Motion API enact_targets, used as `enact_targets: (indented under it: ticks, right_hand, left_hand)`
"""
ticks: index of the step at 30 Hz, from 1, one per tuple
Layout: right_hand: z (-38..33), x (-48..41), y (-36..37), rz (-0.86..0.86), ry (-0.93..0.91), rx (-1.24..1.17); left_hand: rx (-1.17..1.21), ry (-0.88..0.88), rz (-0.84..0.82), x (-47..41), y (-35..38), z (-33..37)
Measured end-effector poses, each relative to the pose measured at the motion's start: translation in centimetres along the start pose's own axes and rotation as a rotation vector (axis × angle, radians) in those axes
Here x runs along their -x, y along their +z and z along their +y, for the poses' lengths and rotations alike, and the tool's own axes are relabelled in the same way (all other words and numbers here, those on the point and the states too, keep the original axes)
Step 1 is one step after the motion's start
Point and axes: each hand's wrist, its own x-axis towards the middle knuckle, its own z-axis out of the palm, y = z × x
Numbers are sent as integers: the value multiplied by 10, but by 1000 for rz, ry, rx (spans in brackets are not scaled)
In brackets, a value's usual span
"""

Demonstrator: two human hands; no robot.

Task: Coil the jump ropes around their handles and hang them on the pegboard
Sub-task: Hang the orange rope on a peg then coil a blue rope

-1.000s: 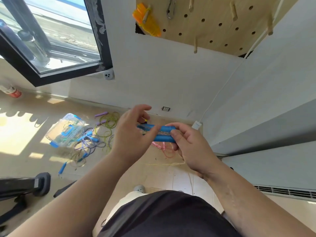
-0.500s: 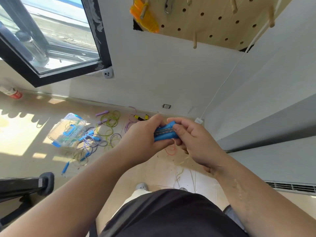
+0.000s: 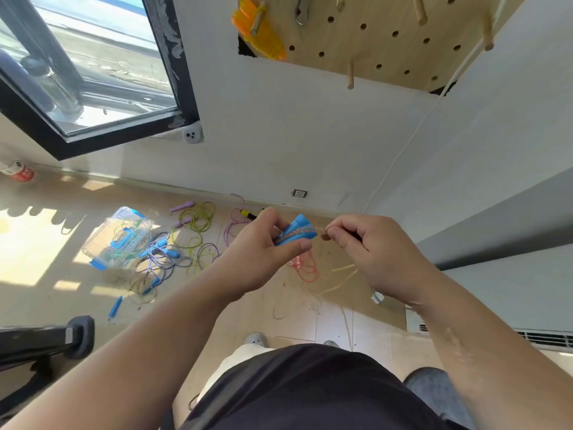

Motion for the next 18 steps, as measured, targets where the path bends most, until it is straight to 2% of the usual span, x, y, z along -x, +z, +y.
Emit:
enact_targets:
  ticks: [7,11,15,18]
  right_hand:
    - [5,5,2,-7,-42,-21]
    - [15,5,6,-117,-93,8]
    - [22,-6,6,-330,-153,52]
    - [19,-22,-9,-647,-6,-112]
  left_hand:
    - [276,-18,-49,3,-2,7]
    - [362,13,-93,10,-4,14]
    - [264,92,-198,18,-5,19]
    - [194,145,-259,19,-11,13]
